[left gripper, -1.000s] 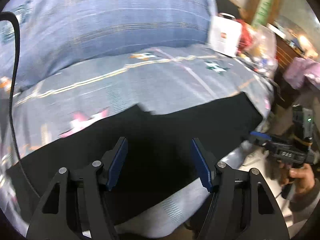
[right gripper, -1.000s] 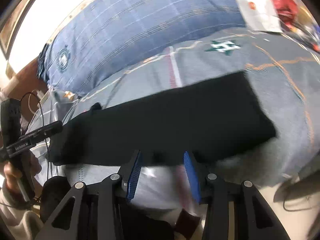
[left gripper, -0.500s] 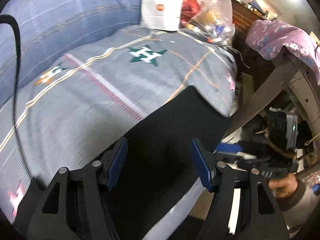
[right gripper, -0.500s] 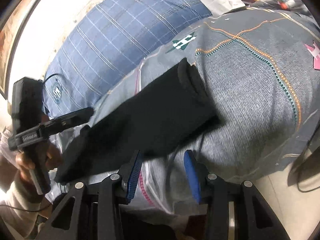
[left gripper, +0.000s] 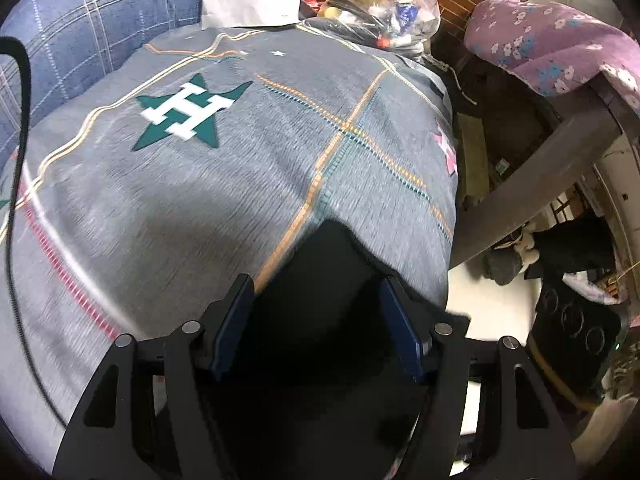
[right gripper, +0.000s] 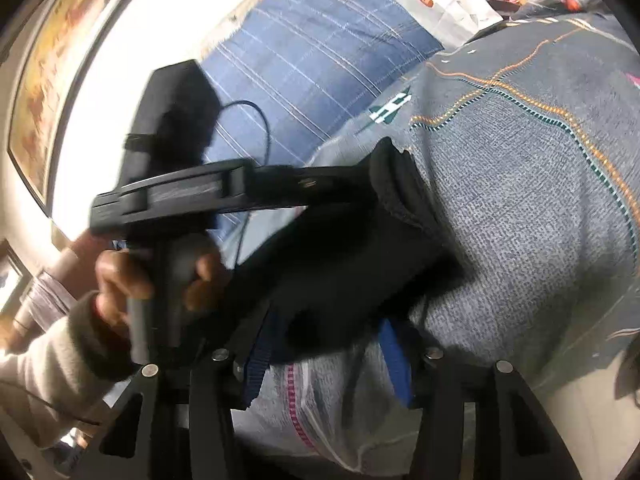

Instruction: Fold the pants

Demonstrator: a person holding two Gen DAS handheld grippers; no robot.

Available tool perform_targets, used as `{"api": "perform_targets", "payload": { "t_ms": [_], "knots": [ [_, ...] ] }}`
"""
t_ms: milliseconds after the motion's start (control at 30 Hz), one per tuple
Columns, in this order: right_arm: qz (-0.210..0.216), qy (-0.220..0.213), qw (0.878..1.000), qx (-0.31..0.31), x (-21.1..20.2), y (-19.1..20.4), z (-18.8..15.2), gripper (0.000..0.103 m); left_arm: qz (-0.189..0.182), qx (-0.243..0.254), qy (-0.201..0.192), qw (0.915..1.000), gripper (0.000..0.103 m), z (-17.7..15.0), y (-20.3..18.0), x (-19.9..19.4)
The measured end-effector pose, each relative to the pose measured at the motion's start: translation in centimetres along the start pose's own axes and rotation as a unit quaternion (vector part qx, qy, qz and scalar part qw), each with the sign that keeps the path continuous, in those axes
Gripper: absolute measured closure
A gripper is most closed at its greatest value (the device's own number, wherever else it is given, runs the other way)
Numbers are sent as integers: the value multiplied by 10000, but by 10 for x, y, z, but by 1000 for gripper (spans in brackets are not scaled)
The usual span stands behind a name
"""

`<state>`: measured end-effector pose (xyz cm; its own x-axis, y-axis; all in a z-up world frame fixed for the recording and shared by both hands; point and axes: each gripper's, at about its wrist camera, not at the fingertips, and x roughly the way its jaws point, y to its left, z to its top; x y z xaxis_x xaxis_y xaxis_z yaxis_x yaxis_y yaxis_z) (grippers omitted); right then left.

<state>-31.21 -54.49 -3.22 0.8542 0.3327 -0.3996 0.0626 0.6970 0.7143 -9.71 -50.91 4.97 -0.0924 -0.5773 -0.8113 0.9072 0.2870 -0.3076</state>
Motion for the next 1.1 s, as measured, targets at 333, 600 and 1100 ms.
{"api": "perform_targets", "payload": {
  "t_ms": [333, 600, 1100],
  "knots": [
    [85, -350, 9976, 593, 6, -19, 7, 91, -7, 473, -257, 9986, 59, 2, -18, 11],
    [249, -299, 9974, -607, -10, 57, 33, 92, -266, 23, -891, 9957, 61, -4, -7, -68],
    [755, 2557, 9300, -2531, 155, 198, -19, 66, 914, -2118, -1864, 9550, 25, -173, 113, -239]
  ]
}}
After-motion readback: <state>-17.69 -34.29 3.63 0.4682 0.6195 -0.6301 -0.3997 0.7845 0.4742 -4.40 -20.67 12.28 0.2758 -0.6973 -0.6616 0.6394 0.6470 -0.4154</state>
